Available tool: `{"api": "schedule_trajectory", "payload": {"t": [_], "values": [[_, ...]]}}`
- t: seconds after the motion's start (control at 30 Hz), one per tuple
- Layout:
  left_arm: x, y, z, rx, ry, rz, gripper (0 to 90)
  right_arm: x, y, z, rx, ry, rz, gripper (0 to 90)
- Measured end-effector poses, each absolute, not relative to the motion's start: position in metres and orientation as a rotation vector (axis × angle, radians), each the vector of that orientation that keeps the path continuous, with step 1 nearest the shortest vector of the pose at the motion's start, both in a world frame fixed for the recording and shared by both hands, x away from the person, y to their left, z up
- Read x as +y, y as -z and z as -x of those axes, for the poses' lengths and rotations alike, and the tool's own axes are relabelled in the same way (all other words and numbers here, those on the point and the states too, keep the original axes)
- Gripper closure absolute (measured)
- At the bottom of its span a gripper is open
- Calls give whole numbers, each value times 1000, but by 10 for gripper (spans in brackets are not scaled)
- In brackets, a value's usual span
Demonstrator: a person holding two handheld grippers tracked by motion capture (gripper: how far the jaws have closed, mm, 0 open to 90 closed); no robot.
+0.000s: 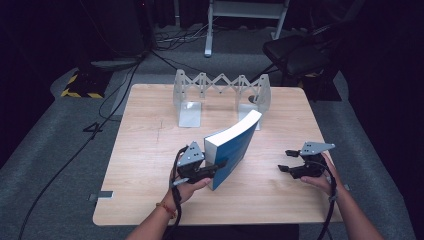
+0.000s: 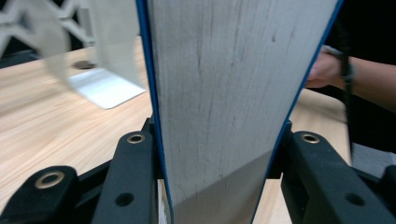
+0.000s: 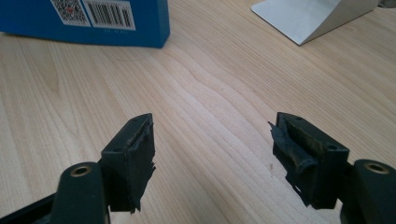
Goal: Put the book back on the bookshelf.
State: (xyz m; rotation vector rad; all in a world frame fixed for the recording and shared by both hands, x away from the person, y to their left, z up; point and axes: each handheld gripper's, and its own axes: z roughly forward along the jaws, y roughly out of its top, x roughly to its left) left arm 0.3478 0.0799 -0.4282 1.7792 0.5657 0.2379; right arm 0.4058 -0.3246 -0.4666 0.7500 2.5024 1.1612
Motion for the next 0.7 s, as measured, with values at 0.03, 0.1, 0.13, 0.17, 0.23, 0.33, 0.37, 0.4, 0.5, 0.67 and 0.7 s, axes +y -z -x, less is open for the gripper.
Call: {"api": "schedule_trajectory", "payload": {"t": [0.03,0.1,0.13,0.17,0.23,0.33,0.37,0.4,0.5,0.67,0.7], "values": [[75,428,-348,550,-221,-1784,600,-324,466,-405,2503,-1163,-739,296],[69,428,-346,527,-197,-1787,600,-321,465,-403,2506,-1187,-719,297],[67,428,-346,511,-187,-1791,600,-320,464,-402,2509,-1201,-709,298],[66,429,-345,503,-176,-1789,600,-317,462,-400,2510,-1210,-699,298],[60,428,-343,474,-155,-1800,600,-313,459,-397,2512,-1227,-668,297],[57,427,-341,452,-130,-1805,599,-305,455,-392,2519,-1256,-621,295],[56,427,-340,449,-122,-1805,599,-303,453,-391,2520,-1264,-597,296],[56,427,-339,437,-116,-1809,598,-301,451,-390,2512,-1266,-590,295],[57,426,-338,389,-86,-1822,598,-297,445,-387,2497,-1311,-562,294],[63,425,-336,347,-59,-1852,595,-287,437,-387,2505,-1362,-503,308],[65,425,-336,343,-57,-1857,594,-283,435,-386,2509,-1382,-482,309]]}}
